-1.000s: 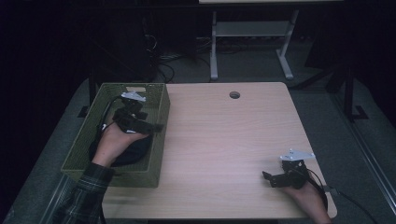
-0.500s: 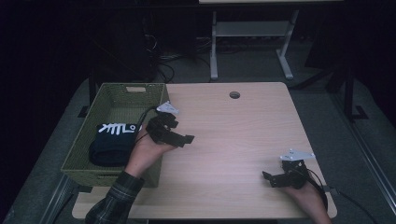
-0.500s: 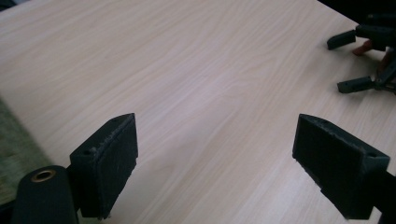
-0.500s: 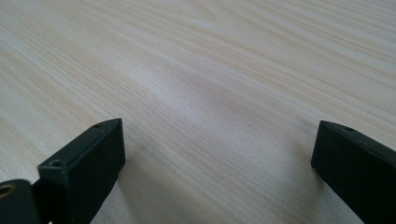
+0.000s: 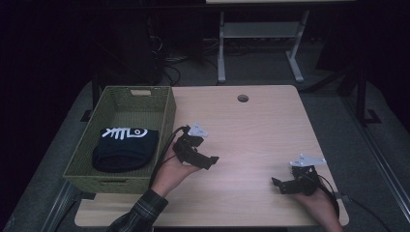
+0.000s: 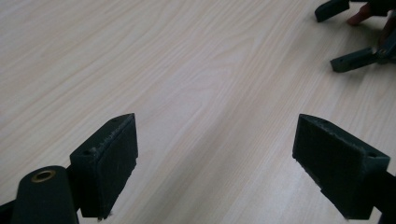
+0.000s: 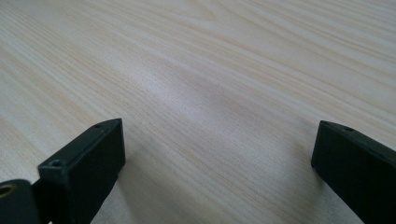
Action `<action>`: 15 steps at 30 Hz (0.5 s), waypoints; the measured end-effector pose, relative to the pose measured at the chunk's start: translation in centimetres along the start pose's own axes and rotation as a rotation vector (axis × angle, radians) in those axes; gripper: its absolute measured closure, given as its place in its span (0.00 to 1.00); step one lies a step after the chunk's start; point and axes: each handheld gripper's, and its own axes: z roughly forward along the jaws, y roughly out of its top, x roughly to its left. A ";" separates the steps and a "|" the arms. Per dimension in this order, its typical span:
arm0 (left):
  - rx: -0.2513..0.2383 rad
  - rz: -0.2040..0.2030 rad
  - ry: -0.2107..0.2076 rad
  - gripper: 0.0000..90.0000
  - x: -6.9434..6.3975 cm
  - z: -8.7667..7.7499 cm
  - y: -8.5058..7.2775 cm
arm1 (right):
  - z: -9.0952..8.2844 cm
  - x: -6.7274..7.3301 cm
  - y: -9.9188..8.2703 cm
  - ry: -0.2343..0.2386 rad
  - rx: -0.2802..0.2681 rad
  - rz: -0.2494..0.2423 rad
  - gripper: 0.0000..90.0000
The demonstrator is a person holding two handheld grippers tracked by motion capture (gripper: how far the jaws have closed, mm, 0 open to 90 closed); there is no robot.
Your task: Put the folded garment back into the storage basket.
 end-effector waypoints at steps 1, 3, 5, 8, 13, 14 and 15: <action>0.004 0.003 0.004 0.15 -0.2 0.4 -0.3 | 0.0 0.0 0.0 0.000 0.000 0.000 0.03; 0.010 0.010 0.001 0.15 -0.4 1.0 -0.7 | 0.0 0.0 0.0 0.000 0.000 0.000 0.03; 0.015 0.015 -0.001 0.15 -0.6 1.5 -1.0 | 0.0 0.0 0.0 0.000 0.000 0.000 0.03; 0.029 0.024 -0.003 0.15 -0.7 2.3 -1.6 | 0.0 0.0 0.0 -0.001 -0.001 -0.002 0.03; 0.041 0.031 -0.011 0.15 -0.8 3.4 -2.6 | 0.0 0.0 0.0 -0.001 -0.001 -0.003 0.03; 0.043 0.030 -0.010 0.15 -0.8 3.6 -2.8 | 0.0 0.0 0.0 -0.001 -0.001 -0.003 0.03; 0.043 0.029 -0.011 0.15 -0.8 3.8 -3.0 | 0.0 0.0 0.0 -0.001 -0.001 -0.003 0.03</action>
